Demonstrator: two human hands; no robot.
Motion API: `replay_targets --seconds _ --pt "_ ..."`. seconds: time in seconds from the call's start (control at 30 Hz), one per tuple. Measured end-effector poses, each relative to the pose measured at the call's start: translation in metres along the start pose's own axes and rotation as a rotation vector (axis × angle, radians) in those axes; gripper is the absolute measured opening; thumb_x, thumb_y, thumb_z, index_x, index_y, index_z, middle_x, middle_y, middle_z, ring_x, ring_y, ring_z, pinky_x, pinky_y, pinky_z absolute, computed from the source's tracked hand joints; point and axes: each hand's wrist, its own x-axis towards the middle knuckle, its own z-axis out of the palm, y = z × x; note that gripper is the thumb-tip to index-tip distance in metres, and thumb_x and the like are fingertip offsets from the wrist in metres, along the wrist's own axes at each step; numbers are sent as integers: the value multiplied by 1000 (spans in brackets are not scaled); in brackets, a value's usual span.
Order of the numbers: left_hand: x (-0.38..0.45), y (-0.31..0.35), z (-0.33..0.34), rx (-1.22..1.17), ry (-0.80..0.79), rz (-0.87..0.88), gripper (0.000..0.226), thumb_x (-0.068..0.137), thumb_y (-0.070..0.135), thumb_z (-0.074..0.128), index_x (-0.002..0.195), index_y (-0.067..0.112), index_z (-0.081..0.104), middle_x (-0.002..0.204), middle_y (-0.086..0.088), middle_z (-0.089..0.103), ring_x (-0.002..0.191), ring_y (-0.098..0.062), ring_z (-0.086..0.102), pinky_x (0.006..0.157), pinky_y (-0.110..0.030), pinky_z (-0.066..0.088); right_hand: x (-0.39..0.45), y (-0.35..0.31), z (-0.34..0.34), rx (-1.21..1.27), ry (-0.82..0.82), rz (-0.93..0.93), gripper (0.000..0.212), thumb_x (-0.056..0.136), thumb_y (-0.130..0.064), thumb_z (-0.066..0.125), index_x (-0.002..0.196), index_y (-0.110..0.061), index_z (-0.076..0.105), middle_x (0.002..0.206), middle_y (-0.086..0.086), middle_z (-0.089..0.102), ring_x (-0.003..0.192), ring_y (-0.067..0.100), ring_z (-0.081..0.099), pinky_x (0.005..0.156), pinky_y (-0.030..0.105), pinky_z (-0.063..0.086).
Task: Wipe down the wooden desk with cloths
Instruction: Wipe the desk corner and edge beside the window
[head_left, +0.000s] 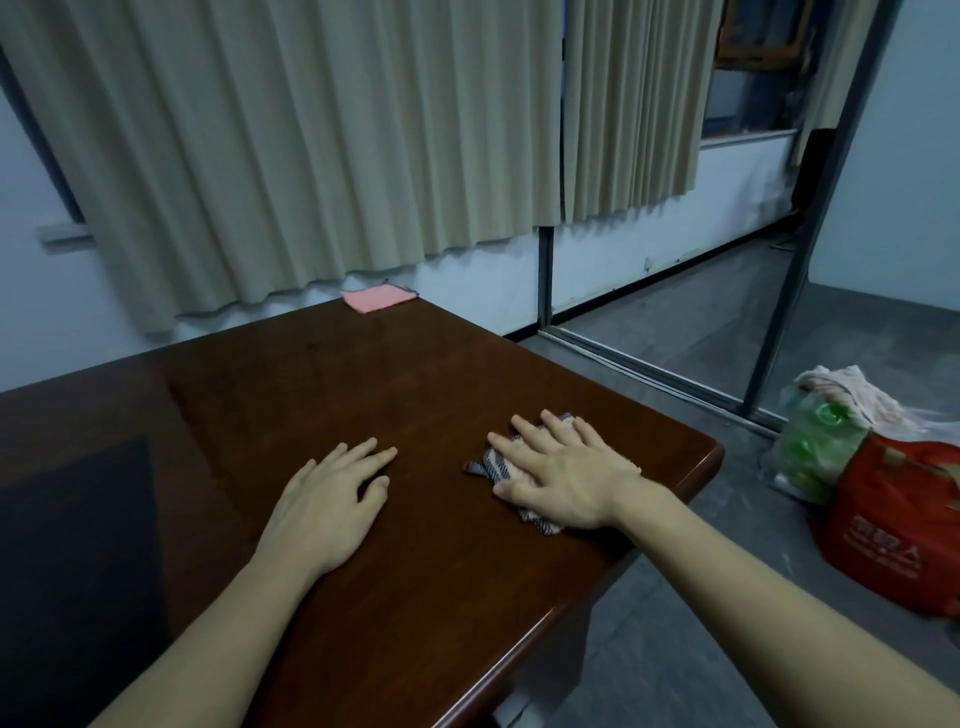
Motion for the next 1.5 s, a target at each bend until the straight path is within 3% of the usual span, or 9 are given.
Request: replay_targets --seconds 0.17,0.27,0.67,1.03,1.33,1.5 --pt "0 1 0 6 -3 0 46 108 47 29 154 48 30 166 17 20 155 -10 11 126 -40 9 -53 -46 15 -27 1 -216 70 94 -79 15 155 -54 -10 167 -10 -17 152 18 -24 123 48 -15" --pt "-1 2 0 10 -1 -3 46 108 46 29 154 47 30 166 16 20 155 -10 11 126 -39 9 -63 -50 21 -12 5 -248 70 94 -80 17 154 -56 -9 166 -13 -19 151 15 -27 121 44 -19" --pt "-2 3 -2 0 -8 -4 46 109 45 30 154 46 31 166 15 21 155 -11 12 127 -41 10 23 6 -3 26 -1 103 71 95 -78 18 158 -51 -1 170 -7 -8 155 25 -14 124 52 -8" --pt "-4 3 -1 -15 13 -2 47 108 43 33 155 43 34 166 12 23 155 -13 14 126 -40 10 -58 -74 19 -23 -20 -300 70 96 -77 20 156 -52 -6 167 -11 -17 151 15 -26 122 45 -17" --pt "-10 3 -11 -38 27 -50 47 108 44 34 154 39 37 165 10 28 155 -15 17 126 -47 12 27 -30 -4 11 -5 15 70 96 -77 19 158 -50 0 170 -8 -7 156 23 -13 124 51 -7" --pt "-24 -12 -21 -60 5 -34 46 108 46 33 154 40 37 165 12 28 155 -14 16 126 -48 10 22 -53 0 -13 -16 -37 71 96 -77 17 158 -49 -3 170 -6 -8 155 24 -14 124 51 -7"
